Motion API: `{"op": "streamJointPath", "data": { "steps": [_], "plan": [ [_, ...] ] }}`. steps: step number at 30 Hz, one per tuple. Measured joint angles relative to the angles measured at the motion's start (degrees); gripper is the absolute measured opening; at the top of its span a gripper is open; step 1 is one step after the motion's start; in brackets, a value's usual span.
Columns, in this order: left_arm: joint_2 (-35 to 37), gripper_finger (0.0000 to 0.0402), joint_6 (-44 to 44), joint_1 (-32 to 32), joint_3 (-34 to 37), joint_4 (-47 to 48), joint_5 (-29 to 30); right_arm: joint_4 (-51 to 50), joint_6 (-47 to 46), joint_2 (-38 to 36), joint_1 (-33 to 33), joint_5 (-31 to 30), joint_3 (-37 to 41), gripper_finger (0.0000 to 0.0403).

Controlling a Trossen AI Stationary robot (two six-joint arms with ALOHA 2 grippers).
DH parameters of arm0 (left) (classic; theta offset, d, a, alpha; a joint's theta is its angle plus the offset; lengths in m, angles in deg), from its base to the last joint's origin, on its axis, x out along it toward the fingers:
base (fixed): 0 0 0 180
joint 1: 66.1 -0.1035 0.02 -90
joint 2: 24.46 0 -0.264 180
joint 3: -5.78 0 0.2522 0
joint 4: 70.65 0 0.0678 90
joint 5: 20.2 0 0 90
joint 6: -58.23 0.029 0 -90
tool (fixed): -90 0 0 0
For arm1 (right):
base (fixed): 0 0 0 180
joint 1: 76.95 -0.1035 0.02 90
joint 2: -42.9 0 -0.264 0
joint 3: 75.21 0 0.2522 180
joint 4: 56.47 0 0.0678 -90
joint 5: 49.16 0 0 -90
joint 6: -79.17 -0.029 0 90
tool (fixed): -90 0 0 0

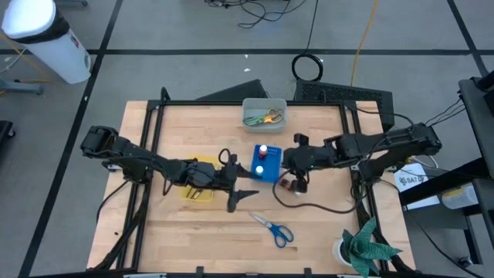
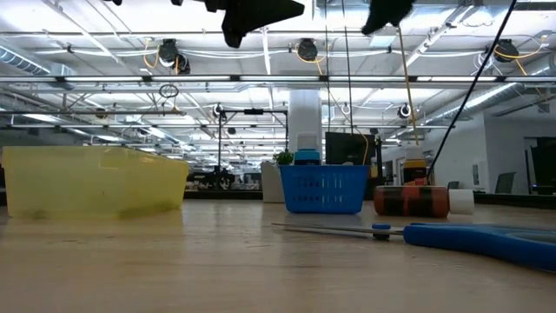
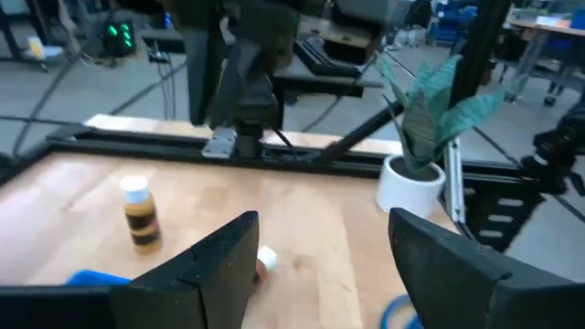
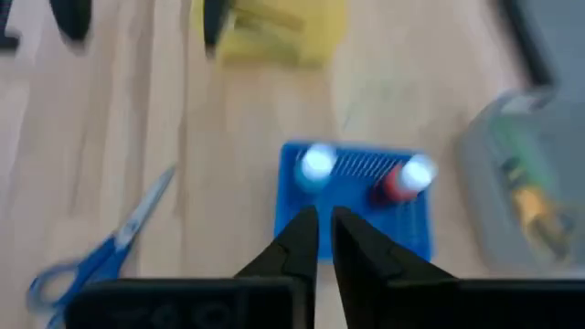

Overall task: Pick & Place Paint Supplies
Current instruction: Put the orange paint bottle into the blue bin

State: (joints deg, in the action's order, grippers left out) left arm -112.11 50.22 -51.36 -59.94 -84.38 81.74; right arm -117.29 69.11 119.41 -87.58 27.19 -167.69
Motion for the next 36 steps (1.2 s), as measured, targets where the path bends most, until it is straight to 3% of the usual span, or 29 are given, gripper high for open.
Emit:
{"op": "streamJointPath", "data": {
  "steps": [3,6,12,17,24,30,34,36],
  "plan": [
    [0.0,0.0259,-0.3,0.0,0.0,0.8,-0.5,-2.1,-2.0,0.0,0.0,2.0,4.2,0.0044],
    [0.0,0.0263,-0.3,0.1,0.0,0.8,-0.5,-2.7,-3.7,0.0,0.1,4.0,10.7,0.0088],
    [0.0,0.0258,-0.3,0.1,0.0,0.8,-0.5,8.1,-3.2,0.1,0.2,4.5,26.3,0.02],
    [0.0,0.0251,-0.3,-0.1,0.0,0.7,-0.5,20.6,-7.2,0.1,1.0,0.2,36.6,0.0237],
    [0.0,0.0263,0.0,-0.1,0.0,0.7,-0.4,36.8,-8.8,0.0,2.1,0.4,45.4,0.023],
    [-0.1,0.0261,-1.2,-0.1,0.0,0.7,-0.4,37.0,-11.4,0.0,2.0,2.3,48.7,0.0189],
    [-0.1,0.0252,-3.7,-0.1,0.0,0.7,-0.4,37.6,-12.2,-0.1,1.4,6.1,48.7,0.0133],
    [-0.1,0.0249,-4.7,0.0,0.0,0.7,-0.6,37.0,-13.2,-0.4,0.6,9.0,48.0,0.0128]
  ]
}}
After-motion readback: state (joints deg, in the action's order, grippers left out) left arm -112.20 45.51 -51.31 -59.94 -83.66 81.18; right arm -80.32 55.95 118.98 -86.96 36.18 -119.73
